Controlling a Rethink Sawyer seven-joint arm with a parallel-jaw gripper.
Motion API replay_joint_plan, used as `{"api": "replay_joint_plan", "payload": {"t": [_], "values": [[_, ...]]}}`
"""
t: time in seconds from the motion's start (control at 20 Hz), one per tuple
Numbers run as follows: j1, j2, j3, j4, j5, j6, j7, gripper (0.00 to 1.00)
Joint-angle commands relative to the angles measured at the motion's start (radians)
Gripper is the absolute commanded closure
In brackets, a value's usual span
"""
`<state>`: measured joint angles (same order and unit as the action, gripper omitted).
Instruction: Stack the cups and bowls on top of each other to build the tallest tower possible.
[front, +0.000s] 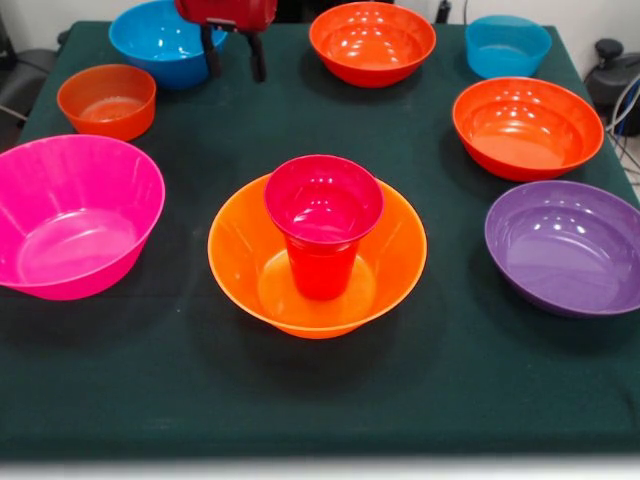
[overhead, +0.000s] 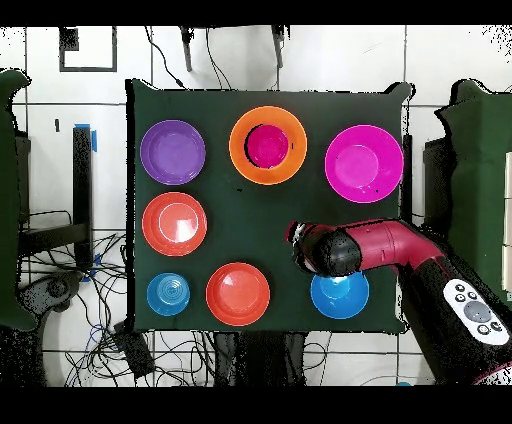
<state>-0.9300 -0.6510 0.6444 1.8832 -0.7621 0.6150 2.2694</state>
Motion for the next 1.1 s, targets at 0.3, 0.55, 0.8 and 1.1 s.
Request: {"api": "replay_joint_plan", "payload": {"t": [0.3, 0.55, 0.8, 1.1], "values": [[0.042, 0.015, 0.112, -0.153, 0.036, 0.196, -0.354, 0.00], [0.048, 0.023, 0.125, -0.209, 0.058, 0.246, -0.387, 0.00], [0.052, 0.054, 0.133, -0.301, 0.057, 0.314, -0.458, 0.00], [0.068, 0.102, 0.128, -0.405, 0.033, 0.337, -0.481, 0.00]]}}
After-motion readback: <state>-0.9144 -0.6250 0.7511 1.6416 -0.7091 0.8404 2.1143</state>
